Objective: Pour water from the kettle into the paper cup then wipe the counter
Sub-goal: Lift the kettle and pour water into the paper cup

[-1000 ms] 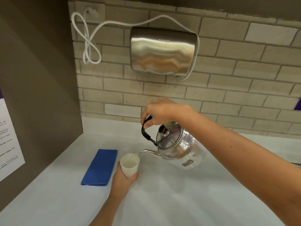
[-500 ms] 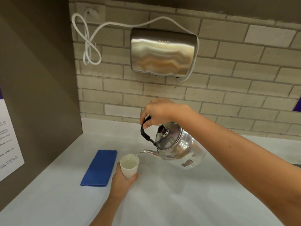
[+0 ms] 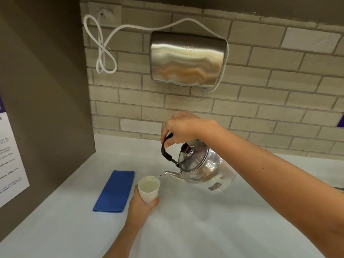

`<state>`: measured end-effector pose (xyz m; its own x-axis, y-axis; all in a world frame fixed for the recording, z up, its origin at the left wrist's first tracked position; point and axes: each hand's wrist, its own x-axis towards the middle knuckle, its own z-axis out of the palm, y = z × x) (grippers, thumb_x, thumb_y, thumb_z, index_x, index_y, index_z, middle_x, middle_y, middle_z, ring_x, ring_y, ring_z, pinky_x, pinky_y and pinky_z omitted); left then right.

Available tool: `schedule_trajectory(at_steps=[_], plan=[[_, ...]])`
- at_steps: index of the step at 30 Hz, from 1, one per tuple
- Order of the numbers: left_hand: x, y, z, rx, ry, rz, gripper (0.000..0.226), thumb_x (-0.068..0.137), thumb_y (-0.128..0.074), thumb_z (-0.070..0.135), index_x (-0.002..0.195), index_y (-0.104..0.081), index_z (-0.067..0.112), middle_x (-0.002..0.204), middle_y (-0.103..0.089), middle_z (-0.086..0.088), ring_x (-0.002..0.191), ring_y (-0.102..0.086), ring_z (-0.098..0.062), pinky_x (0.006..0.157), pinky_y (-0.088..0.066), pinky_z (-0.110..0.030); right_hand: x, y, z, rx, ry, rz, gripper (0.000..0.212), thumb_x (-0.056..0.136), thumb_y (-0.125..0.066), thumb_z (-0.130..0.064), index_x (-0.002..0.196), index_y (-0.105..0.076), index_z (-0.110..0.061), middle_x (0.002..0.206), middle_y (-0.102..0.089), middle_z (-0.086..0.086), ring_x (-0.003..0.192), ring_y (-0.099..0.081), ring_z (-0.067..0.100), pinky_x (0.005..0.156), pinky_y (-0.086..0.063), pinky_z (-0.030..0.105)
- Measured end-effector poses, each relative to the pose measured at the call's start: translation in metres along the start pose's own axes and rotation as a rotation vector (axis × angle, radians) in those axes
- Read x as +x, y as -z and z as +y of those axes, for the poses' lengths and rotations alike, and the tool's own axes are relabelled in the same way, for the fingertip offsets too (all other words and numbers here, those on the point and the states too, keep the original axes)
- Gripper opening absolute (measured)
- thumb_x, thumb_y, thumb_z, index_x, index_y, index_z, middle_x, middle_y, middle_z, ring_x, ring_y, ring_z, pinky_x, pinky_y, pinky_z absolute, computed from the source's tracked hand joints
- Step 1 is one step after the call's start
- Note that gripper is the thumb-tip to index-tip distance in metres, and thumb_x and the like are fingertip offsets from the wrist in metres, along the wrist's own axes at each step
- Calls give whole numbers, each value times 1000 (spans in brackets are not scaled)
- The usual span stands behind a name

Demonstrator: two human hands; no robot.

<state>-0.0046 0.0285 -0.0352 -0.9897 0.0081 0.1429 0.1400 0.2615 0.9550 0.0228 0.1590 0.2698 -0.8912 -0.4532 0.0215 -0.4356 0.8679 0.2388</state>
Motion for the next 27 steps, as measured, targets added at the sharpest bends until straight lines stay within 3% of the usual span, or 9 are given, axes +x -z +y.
schedule_trajectory(at_steps=[4,10,14,17,19,21,24,27], plan=[[-1,0,1,2,-7,-2,86,61,-85,24,131,-36,17,120,-55,-6,103,-52,-19,87,-45,-31,-1,0,0,4,-7,-3,22,81,-64,-44,99,-69,-33,63,-46,-21,73,-49,12,59,-39,30],[-3,3,4,-24,-8,-26,84,63,-83,21,131,-35,18,117,-53,-2,106,-53,-21,90,-45,-33,-4,-12,14,114,-59,36,23,81,-62,-48,100,-67,-37,73,-55,-18,78,-52,13,57,-37,25],[-7,7,8,-34,-3,-56,82,63,-83,17,129,-34,19,112,-51,2,101,-52,-17,86,-43,-31,-11,-30,40,285,-110,76,23,80,-61,-52,101,-64,-44,101,-67,-14,91,-55,11,73,-43,29],[-11,18,9,-63,7,-129,77,65,-81,12,124,-33,26,107,-52,11,97,-54,-8,74,-47,-13,-16,-42,62,459,-145,171,20,78,-66,-47,98,-67,-44,101,-67,-21,94,-59,6,80,-42,25],[-12,28,10,-56,15,-200,76,69,-78,7,121,-28,31,107,-48,17,102,-53,-8,66,-46,-9,-14,-52,73,577,-160,257,19,78,-69,-42,97,-70,-40,95,-66,-24,97,-61,4,81,-40,18],[-11,38,10,-13,27,-284,77,72,-75,5,124,-24,30,111,-46,15,111,-50,-12,71,-45,-9,-8,-64,81,643,-196,351,19,78,-69,-39,96,-71,-37,95,-68,-20,94,-62,4,79,-41,16],[-11,50,10,128,42,-321,81,74,-75,14,135,-22,19,125,-43,2,117,-43,-14,92,-39,-21,7,-87,83,674,-269,429,20,79,-68,-40,98,-71,-35,103,-72,-11,92,-62,8,85,-46,27],[-14,51,12,170,57,-284,82,73,-77,20,137,-26,17,128,-44,-1,117,-43,-14,96,-37,-26,27,-112,77,707,-314,467,18,82,-65,-40,98,-71,-34,98,-73,-8,76,-61,6,73,-45,27]])
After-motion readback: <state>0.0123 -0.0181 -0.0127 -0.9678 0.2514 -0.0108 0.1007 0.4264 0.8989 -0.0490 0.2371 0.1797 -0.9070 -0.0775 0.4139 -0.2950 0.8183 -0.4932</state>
